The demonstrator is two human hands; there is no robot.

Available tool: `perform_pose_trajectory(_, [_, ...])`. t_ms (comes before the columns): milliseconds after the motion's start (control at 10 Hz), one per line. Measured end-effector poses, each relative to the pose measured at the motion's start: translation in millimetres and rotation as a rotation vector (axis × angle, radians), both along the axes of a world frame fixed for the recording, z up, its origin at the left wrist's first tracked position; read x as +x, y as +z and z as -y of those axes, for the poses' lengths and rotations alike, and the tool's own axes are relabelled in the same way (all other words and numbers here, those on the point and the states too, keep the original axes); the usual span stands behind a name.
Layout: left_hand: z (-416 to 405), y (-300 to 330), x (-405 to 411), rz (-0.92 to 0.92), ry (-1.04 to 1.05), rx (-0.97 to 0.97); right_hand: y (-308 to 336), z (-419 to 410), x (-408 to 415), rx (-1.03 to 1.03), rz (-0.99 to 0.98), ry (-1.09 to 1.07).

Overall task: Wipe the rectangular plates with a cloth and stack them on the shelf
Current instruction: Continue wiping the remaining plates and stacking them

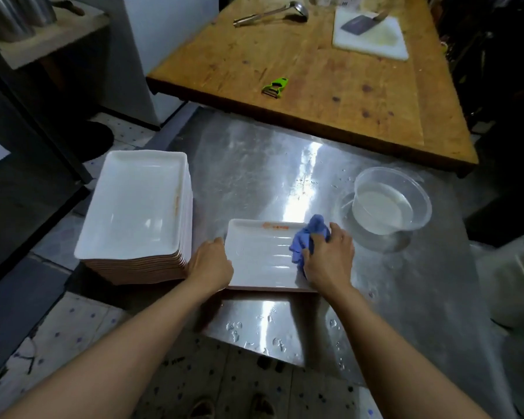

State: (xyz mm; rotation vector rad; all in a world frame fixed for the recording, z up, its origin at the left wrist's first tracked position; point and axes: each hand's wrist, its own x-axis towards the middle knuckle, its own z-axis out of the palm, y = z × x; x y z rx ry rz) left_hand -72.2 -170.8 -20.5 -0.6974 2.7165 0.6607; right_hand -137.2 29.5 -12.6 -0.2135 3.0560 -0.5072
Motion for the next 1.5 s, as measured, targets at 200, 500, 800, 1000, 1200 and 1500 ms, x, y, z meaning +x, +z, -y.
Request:
perform_pose_trajectory(200, [0,4,2,-0.134,0.019,0.108,-1,3,-11,-0.234,0.011,-0.150])
perform_pose_trajectory(500, [3,2,3,-0.170,0.015,0.174,-18,51,-3,-0.352,0.007,0.311])
perform_pose_trajectory(800, [7,1,4,-0.205,0.019,0.201,-4,103,3,-0.321,0.214,0.376])
perform_pose_trajectory(1000, [11,0,4,-0.196,0.035,0.300,-7,93,4,-0.310,0.299,0.451])
perform_pose_trajectory(1200, [13,1,6,-0.176,0.091,0.446,-2,77,29,-0.207,0.354,0.539])
perform_pose_trajectory(1500, [7,2,4,-0.171,0.131,0.343,12,63,54,-0.041,0.320,0.596])
